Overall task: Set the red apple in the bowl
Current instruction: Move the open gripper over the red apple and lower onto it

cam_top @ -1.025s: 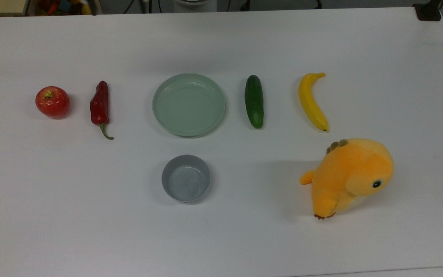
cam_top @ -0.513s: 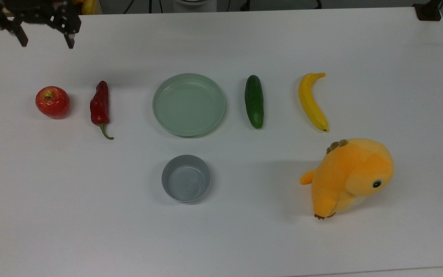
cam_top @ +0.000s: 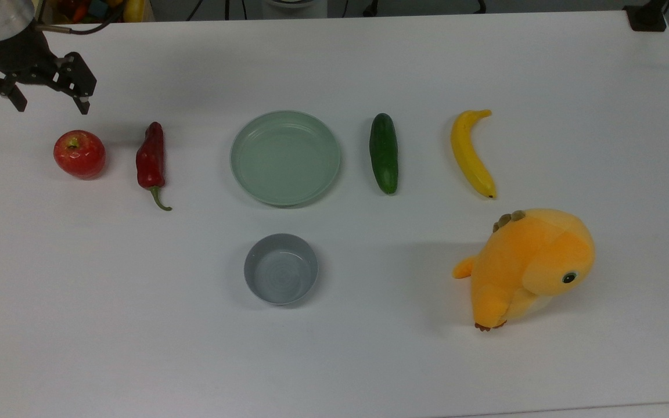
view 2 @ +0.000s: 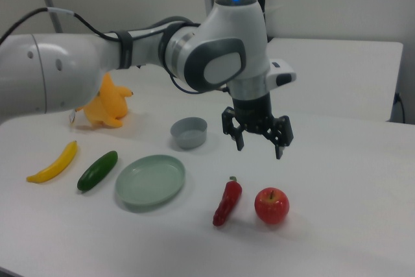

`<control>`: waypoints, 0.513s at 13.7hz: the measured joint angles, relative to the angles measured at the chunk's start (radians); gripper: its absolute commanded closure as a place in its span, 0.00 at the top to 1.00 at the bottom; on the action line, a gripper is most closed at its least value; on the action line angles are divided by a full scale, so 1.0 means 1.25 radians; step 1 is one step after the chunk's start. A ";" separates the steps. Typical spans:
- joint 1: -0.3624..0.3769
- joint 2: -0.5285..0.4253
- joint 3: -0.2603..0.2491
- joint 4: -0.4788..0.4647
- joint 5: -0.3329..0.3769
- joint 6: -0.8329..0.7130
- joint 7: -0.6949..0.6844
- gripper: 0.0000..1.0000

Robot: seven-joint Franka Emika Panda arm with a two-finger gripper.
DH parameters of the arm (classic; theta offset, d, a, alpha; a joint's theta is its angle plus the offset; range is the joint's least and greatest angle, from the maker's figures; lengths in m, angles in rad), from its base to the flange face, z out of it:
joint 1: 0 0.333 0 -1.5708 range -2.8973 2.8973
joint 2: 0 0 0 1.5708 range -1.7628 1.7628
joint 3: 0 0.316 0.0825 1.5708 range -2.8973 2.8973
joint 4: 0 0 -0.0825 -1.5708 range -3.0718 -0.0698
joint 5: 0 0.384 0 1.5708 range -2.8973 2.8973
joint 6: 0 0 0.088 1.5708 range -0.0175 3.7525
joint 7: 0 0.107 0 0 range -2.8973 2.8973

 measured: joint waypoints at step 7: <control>-0.003 0.062 -0.001 -0.035 -0.019 0.061 -0.032 1.00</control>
